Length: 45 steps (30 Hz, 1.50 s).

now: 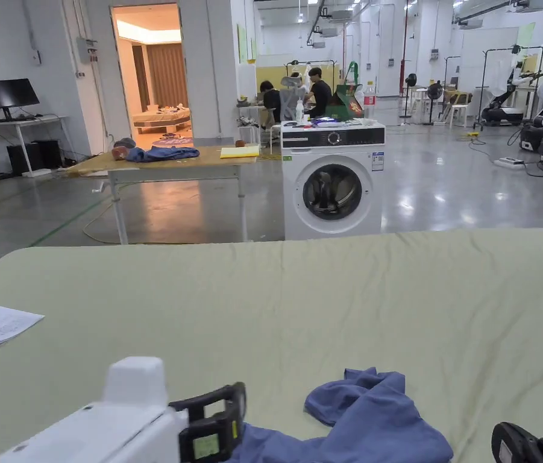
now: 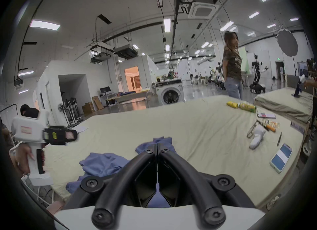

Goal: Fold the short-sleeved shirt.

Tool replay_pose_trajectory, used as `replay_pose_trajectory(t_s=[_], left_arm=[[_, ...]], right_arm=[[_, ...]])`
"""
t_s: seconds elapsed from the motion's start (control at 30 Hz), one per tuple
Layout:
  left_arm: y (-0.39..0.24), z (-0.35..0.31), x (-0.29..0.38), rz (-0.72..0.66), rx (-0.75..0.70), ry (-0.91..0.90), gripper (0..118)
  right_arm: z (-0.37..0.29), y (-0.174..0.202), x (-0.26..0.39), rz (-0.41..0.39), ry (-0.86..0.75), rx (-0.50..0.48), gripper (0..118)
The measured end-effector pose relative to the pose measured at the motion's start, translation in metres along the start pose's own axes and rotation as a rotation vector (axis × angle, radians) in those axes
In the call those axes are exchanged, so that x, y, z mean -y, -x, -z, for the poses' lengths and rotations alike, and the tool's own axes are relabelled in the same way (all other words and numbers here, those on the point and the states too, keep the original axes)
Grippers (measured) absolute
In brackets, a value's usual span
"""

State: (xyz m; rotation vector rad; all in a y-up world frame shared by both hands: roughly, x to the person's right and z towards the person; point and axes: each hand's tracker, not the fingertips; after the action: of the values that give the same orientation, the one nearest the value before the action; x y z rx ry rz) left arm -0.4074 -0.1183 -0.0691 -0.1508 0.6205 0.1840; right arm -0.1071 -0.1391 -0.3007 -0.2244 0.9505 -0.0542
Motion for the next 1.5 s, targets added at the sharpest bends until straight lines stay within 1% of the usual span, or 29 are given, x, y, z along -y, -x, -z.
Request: replay_pose_trajectory(t_s=[0.03, 0.07, 0.13, 0.17, 0.2, 0.27, 0.37, 0.47, 0.63, 0.7, 0.73, 0.8, 0.83, 0.87, 0.93, 0.97, 1.03, 1.1, 1.17, 1.2, 1.23, 1.27, 1.3, 1.33, 1.37, 1.4, 1.43, 1.47, 1.5], left_arm=[[0.002, -0.021, 0.004, 0.011, -0.039, -0.064, 62], [0.003, -0.038, 0.008, 0.024, -0.088, -0.128, 48], [0.003, -0.064, 0.019, 0.050, -0.197, -0.192, 29], [0.003, -0.070, 0.024, 0.046, -0.259, -0.189, 6], [0.002, -0.081, 0.030, 0.019, -0.286, -0.203, 0], [0.003, -0.096, 0.040, -0.023, -0.238, -0.191, 0], [-0.001, -0.103, 0.054, 0.002, -0.290, -0.185, 0], [0.005, -0.104, 0.059, 0.004, -0.279, -0.161, 0], [0.022, -0.087, 0.027, -0.021, -0.288, -0.143, 0], [0.049, -0.048, -0.002, -0.055, -0.264, 0.017, 0], [0.063, -0.022, -0.014, -0.078, -0.251, 0.150, 0], [0.095, 0.033, -0.022, -0.135, -0.140, 0.393, 0], [0.108, 0.061, -0.019, -0.137, -0.107, 0.492, 5], [0.118, 0.081, -0.012, -0.149, -0.098, 0.518, 22], [0.132, 0.117, 0.002, -0.109, -0.210, 0.555, 97], [0.136, 0.135, 0.016, -0.111, -0.226, 0.577, 105], [0.149, 0.165, 0.036, -0.144, -0.261, 0.632, 105], [0.149, 0.191, 0.061, -0.167, -0.233, 0.722, 105], [0.144, 0.209, 0.088, -0.153, -0.203, 0.806, 105], [0.142, 0.216, 0.100, -0.131, -0.181, 0.846, 105], [0.135, 0.219, 0.112, -0.067, -0.207, 0.879, 105], [0.123, 0.215, 0.116, 0.034, -0.236, 0.833, 108], [0.113, 0.210, 0.114, 0.078, -0.233, 0.743, 108], [0.106, 0.202, 0.110, 0.102, -0.222, 0.705, 103], [0.095, 0.188, 0.108, 0.093, -0.137, 0.627, 85], [0.081, 0.177, 0.107, 0.118, -0.061, 0.593, 50], [0.069, 0.170, 0.108, 0.171, -0.006, 0.590, 5], [0.060, 0.167, 0.108, 0.210, 0.040, 0.593, 4], [0.056, 0.155, 0.106, 0.208, 0.053, 0.604, 4]], right_arm=[[-0.002, 0.004, -0.001, -0.015, -0.026, -0.003, 0], [-0.005, 0.007, 0.000, -0.030, -0.054, -0.009, 0], [-0.010, 0.014, 0.000, -0.044, -0.107, -0.011, 0], [-0.011, 0.017, 0.001, -0.048, -0.122, -0.014, 0], [-0.013, 0.019, 0.001, -0.051, -0.142, -0.016, 0], [-0.017, 0.024, 0.002, -0.056, -0.174, -0.012, 0], [-0.019, 0.030, 0.004, -0.063, -0.196, -0.005, 0], [-0.017, 0.034, 0.004, -0.074, -0.183, -0.012, 0], [-0.015, 0.034, 0.004, -0.066, -0.139, -0.021, 0], [-0.012, 0.033, 0.004, -0.068, -0.121, -0.026, 0], [-0.010, 0.032, 0.005, -0.070, -0.109, -0.025, 0], [-0.006, 0.029, 0.006, -0.066, -0.093, -0.019, 0], [-0.004, 0.028, 0.007, -0.060, -0.081, -0.020, 0], [-0.001, 0.027, 0.008, -0.053, -0.069, -0.021, 0], [0.004, 0.023, 0.011, -0.041, -0.048, -0.020, 0], [0.007, 0.022, 0.013, -0.040, -0.037, -0.018, 0], [0.012, 0.020, 0.016, -0.040, -0.015, -0.009, 0], [0.018, 0.018, 0.020, -0.041, 0.007, 0.000, 0], [0.024, 0.015, 0.023, -0.040, 0.032, 0.004, 0], [0.027, 0.014, 0.024, -0.041, 0.043, 0.007, 0], [0.029, 0.014, 0.025, -0.041, 0.052, 0.010, 0], [0.031, 0.014, 0.025, -0.042, 0.058, 0.012, 0], [0.033, 0.013, 0.026, -0.042, 0.062, 0.012, 0], [0.036, 0.013, 0.026, -0.044, 0.065, 0.012, 0], [0.039, 0.013, 0.027, -0.050, 0.068, 0.010, 0], [0.043, 0.013, 0.027, -0.058, 0.070, 0.006, 0], [0.049, 0.014, 0.027, -0.070, 0.073, -0.001, 0], [0.059, 0.014, 0.028, -0.085, 0.087, -0.010, 0], [0.074, 0.012, 0.031, -0.095, 0.106, -0.055, 0]])
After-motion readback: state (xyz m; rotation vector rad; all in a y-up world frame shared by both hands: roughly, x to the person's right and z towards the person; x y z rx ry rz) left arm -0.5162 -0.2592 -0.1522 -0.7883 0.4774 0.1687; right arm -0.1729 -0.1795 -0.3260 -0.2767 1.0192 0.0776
